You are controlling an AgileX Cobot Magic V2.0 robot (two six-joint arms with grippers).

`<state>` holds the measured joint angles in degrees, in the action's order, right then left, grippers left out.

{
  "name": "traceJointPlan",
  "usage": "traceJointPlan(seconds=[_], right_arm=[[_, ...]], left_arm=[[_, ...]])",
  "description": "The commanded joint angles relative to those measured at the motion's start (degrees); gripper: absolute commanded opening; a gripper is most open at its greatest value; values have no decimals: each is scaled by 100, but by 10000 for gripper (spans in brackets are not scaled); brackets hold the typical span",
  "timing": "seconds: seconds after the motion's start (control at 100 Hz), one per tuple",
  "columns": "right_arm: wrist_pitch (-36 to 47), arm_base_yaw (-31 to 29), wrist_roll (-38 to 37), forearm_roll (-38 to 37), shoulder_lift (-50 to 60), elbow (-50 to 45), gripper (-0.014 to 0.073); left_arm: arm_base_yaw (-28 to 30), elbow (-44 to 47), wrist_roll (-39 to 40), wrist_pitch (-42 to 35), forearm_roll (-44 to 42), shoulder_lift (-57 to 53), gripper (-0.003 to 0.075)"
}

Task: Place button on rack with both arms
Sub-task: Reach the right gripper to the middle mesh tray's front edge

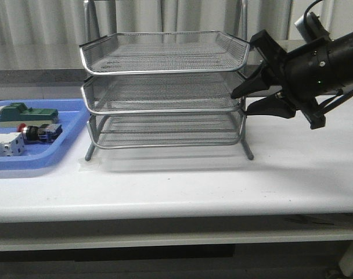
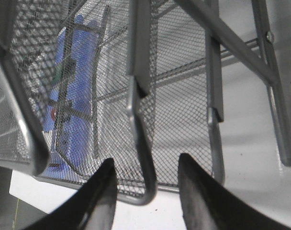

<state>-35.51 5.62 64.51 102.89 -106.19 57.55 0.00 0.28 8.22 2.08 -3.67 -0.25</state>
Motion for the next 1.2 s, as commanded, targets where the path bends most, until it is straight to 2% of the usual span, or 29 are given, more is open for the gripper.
traceJointPlan(seconds=[0.0, 0.42, 0.49, 0.66, 0.75, 0.84, 1.19], right_arm=[[-430, -17, 107, 447, 102, 295, 330], [-757, -5, 90, 447, -253, 492, 325], [-775, -5, 90, 447, -253, 492, 267], [-843, -5, 90, 447, -253, 492, 39], [-942, -5, 90, 445, -253, 492, -36], [-1019, -5, 90, 440, -253, 480, -67], [-1393, -5, 96, 85, -198, -43, -65]], left_arm=[[-11, 183, 37, -483, 23, -173, -20], [-11, 183, 37, -483, 23, -173, -20], [-11, 183, 37, -483, 23, -173, -20], [-11, 183, 37, -483, 23, -173, -20], [-11, 183, 37, -483, 23, -173, -20], [-11, 183, 37, -483, 23, -173, -20], [-11, 183, 37, -483, 23, -173, -20]])
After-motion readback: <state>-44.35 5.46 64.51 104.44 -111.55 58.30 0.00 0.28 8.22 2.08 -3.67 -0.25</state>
